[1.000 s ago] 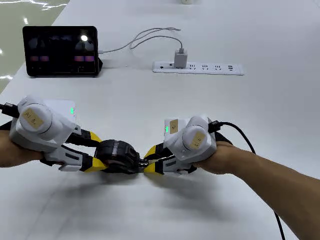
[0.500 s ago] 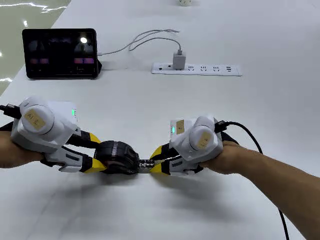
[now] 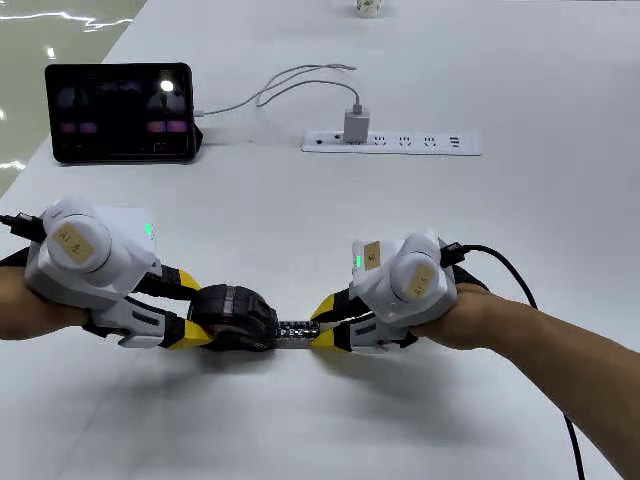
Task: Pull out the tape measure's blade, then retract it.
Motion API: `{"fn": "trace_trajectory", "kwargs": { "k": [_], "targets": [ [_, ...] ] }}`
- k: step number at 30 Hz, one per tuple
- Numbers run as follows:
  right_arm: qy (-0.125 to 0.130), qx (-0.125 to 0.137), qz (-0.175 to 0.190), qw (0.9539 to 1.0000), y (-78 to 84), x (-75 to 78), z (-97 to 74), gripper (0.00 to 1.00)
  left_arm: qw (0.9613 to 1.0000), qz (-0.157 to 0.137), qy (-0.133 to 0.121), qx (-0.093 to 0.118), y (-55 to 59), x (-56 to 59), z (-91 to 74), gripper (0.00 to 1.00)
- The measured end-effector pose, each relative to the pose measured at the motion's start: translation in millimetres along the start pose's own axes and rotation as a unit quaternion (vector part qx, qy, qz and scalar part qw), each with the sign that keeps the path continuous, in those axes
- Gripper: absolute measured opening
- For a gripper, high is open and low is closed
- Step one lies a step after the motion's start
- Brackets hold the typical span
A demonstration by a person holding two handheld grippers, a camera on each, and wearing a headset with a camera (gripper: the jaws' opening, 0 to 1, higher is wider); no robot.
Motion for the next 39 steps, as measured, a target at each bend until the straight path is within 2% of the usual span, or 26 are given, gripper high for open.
{"fn": "trace_trajectory", "kwargs": {
  "k": [20,39],
  "targets": [
    [0.003,-0.008,0.008,0.9999,14.3,-2.1,-18.0,0.09,0.9999,0.006,-0.002,-0.013,-1.7,0.9,0.3,0.23],
    [0.005,-0.018,0.015,0.9997,30.0,-4.8,-35.3,0.09,0.9998,0.006,-0.002,-0.016,-2.4,1.2,0.4,0.23]
  ]
}}
Point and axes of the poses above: the centre of the closed fingertips' face, and the gripper's own axes: z roughly forward along the fingers, x roughly to its right, y roughly out of its underside, the point moved 7 cm from there along -z, roughly backward along the fingers, and after that the axes turned 6 degrees about -y, right-handed, at the moved point
